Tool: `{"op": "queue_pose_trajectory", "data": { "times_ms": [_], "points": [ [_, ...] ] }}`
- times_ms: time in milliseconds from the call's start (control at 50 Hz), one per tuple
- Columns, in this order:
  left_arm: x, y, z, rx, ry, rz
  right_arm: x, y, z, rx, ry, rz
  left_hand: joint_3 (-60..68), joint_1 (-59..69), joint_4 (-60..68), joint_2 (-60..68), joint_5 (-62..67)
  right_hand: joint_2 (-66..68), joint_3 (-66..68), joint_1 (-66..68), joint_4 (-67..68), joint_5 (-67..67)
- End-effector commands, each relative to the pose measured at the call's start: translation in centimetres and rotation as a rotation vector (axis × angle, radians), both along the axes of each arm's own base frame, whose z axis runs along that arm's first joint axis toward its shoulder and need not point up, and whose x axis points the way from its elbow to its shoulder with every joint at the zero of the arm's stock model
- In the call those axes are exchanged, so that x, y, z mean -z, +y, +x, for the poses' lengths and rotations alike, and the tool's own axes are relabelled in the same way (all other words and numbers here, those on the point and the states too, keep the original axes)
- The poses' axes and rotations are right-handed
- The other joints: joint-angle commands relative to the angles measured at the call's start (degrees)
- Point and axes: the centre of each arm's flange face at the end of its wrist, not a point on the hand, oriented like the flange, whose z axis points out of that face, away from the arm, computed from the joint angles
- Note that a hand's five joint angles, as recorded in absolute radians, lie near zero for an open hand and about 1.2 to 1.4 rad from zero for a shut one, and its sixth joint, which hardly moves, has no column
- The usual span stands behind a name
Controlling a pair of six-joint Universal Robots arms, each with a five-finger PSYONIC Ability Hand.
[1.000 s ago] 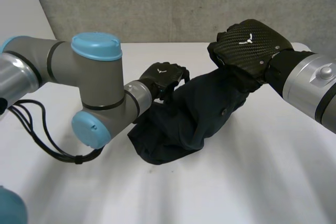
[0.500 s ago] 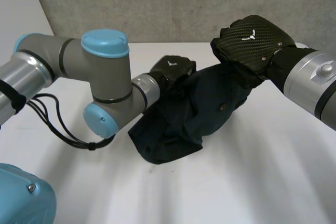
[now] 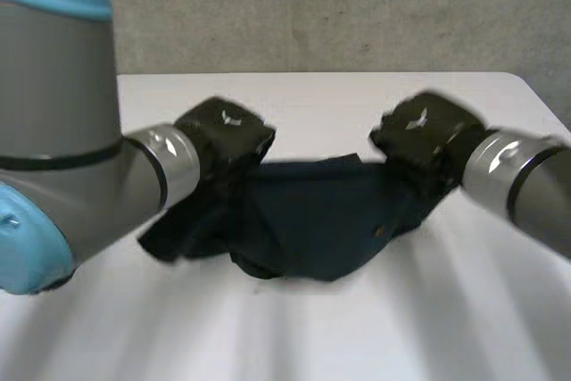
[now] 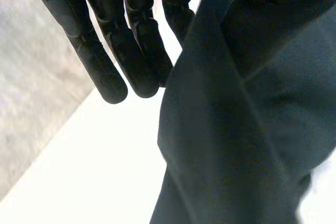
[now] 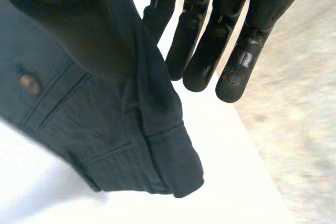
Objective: Fold the shorts.
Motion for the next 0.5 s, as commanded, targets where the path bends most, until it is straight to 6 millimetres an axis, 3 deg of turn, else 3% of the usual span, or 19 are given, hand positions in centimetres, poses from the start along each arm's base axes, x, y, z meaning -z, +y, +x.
{"op": "queue_pose_trajectory", "data": {
  "times_ms": [20, 80, 140, 180, 200, 260, 280, 300, 340, 360, 440, 500],
  "points": [
    [5.7, -3.0, -0.1, -0.118, -0.096, 0.046, 4.8, -0.9, 1.7, -0.042, 0.157, 0.101, 12.1, 13.9, 11.7, 11.6, 15.5, 12.9, 12.6, 24.6, 11.7, 15.3],
    [6.5, -5.7, -1.0, -0.143, -0.093, -0.029, 5.5, -2.8, 2.5, -0.014, 0.167, 0.081, 12.1, 13.9, 11.7, 11.6, 15.5, 12.9, 12.6, 24.6, 11.7, 15.3],
    [6.1, -8.0, -1.9, -0.154, -0.086, -0.14, 4.8, -5.2, 3.6, 0.014, 0.128, -0.004, 12.1, 13.9, 11.7, 11.6, 15.5, 12.9, 12.6, 24.6, 11.7, 15.3],
    [4.1, -10.0, -2.6, -0.166, -0.073, -0.282, 3.7, -6.6, 4.4, 0.033, 0.09, -0.074, 12.1, 13.9, 11.7, 11.6, 15.5, 12.9, 12.6, 24.6, 11.7, 15.3],
    [3.1, -10.7, -2.8, -0.174, -0.061, -0.337, 2.2, -8.1, 5.0, 0.058, 0.042, -0.157, 12.1, 13.9, 11.7, 11.6, 15.5, 12.9, 12.6, 24.6, 11.7, 15.3],
    [-2.0, -12.6, -3.8, -0.209, 0.038, -0.589, -1.0, -10.0, 5.7, 0.101, -0.051, -0.316, 12.1, 13.9, 11.7, 11.6, 15.5, 12.9, 12.6, 24.6, 11.7, 15.3],
    [-3.6, -13.0, -3.9, -0.224, 0.076, -0.661, -3.9, -11.0, 6.1, 0.13, -0.138, -0.438, 12.1, 13.9, 11.7, 11.6, 15.5, 12.9, 12.6, 24.6, 11.7, 15.3],
    [-6.7, -13.5, -4.1, -0.253, 0.161, -0.794, -5.4, -11.3, 6.2, 0.141, -0.188, -0.496, 12.1, 13.9, 11.7, 11.6, 15.5, 12.9, 12.6, 24.6, 11.7, 15.3],
    [-9.6, -13.2, -4.5, -0.269, 0.262, -0.915, -8.3, -11.7, 6.3, 0.158, -0.295, -0.604, 12.1, 13.9, 11.7, 11.6, 15.5, 12.9, 12.6, 24.6, 11.7, 15.3],
    [-11.8, -12.7, -4.7, -0.287, 0.343, -1.013, -10.7, -11.8, 6.3, 0.164, -0.4, -0.691, 12.1, 13.9, 11.7, 11.6, 15.5, 12.9, 12.6, 24.6, 11.7, 15.3],
    [-17.5, -9.8, -3.8, -0.312, 0.506, -1.175, -15.8, -10.4, 5.4, 0.156, -0.617, -0.847, 12.1, 13.9, 11.7, 11.6, 15.5, 12.9, 12.6, 24.6, 11.7, 15.3],
    [-17.8, -9.0, -2.9, -0.318, 0.498, -1.161, -16.7, -9.5, 4.9, 0.137, -0.671, -0.877, 12.1, 13.9, 11.7, 11.6, 15.5, 12.9, 12.6, 24.6, 11.7, 15.3]
  ]
}}
